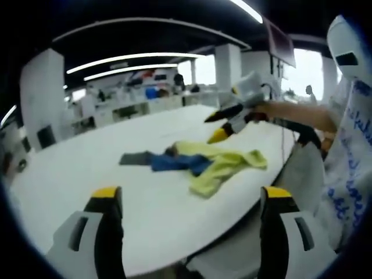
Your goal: Fold the garment on the visible template until the final outline fits inside the template.
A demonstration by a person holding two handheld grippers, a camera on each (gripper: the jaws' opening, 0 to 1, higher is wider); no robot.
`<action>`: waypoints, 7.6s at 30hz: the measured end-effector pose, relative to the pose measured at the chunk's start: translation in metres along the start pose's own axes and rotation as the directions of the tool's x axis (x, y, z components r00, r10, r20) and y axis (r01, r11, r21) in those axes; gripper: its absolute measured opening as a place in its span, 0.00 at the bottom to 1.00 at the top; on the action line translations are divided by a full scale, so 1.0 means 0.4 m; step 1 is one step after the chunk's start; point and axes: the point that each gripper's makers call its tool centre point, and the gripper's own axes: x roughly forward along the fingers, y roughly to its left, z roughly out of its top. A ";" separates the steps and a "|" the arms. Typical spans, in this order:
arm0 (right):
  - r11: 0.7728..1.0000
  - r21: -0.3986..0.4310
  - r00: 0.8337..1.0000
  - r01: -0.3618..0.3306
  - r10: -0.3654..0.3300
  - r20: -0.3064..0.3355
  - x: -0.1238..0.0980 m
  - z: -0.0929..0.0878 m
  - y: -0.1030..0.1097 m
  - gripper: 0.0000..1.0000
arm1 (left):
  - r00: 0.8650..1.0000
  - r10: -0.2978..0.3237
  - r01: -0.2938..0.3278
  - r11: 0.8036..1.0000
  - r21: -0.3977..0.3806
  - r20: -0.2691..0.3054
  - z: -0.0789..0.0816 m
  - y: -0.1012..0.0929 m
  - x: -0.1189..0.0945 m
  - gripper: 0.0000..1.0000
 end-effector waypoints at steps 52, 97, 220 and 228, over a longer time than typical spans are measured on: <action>0.990 0.143 0.994 0.003 0.012 -0.104 0.262 -0.093 -0.072 0.50 | 1.000 0.018 -0.019 0.999 -0.026 -0.018 -0.018 0.037 -0.004 0.92; 0.979 0.200 0.960 0.031 0.026 -0.279 0.380 -0.214 -0.103 0.20 | 0.999 0.020 -0.021 1.000 -0.019 -0.036 -0.014 0.058 0.000 0.87; 0.967 0.211 0.988 0.142 -0.152 0.030 -0.198 -0.084 -0.209 0.01 | 0.985 -0.164 0.171 0.931 0.322 -0.047 0.128 0.061 0.419 0.69; 0.965 0.215 0.986 0.149 -0.162 0.045 -0.226 -0.086 -0.225 0.01 | 0.984 -0.167 0.178 0.926 0.332 -0.063 0.113 0.066 0.501 0.62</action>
